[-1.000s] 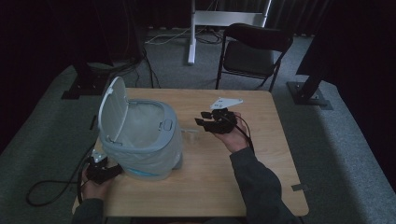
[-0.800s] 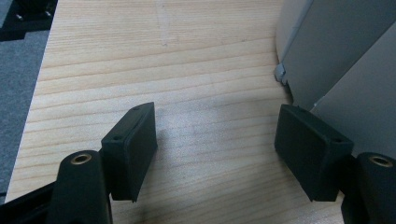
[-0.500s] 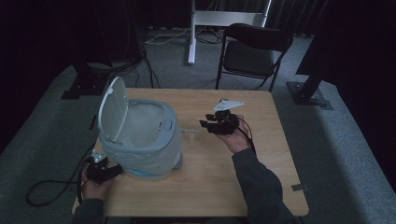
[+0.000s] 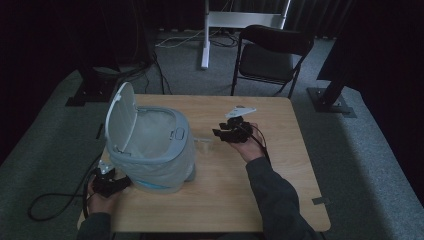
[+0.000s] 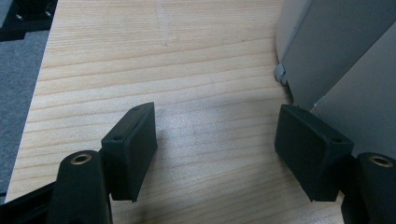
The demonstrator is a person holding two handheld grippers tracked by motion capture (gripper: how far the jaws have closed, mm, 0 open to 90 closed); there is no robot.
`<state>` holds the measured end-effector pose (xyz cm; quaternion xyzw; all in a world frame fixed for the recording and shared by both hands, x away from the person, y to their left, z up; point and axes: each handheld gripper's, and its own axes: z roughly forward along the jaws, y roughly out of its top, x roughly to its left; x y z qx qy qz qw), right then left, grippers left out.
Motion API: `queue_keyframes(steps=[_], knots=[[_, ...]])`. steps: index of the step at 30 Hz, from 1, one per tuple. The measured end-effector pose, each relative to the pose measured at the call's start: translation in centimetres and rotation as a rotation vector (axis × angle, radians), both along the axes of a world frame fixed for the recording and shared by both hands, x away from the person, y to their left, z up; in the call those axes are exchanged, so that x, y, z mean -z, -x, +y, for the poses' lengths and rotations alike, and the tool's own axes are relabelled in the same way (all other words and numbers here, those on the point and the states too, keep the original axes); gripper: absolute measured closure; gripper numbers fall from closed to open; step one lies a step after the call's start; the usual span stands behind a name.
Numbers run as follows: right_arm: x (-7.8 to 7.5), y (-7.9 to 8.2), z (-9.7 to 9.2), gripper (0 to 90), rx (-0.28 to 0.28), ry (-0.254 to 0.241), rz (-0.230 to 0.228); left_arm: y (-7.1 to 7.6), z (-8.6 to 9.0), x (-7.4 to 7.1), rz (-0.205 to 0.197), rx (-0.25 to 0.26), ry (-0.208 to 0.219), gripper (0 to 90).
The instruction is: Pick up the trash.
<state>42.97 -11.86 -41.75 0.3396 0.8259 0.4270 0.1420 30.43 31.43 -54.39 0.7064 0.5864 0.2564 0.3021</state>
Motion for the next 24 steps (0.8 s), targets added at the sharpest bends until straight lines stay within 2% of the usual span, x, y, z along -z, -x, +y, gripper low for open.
queue_keyframes(steps=[13, 24], knots=[[1.6, -1.7, 0.6, 58.4, 0.023, -0.019, 0.061, 0.0, 0.0, 0.0, -0.001, 0.002, 0.000, 30.0], [3.0, -2.4, 1.4, 59.1, 0.035, 0.000, 0.099, -0.2, 0.1, 0.0, 0.005, 0.008, -0.007, 30.0]])
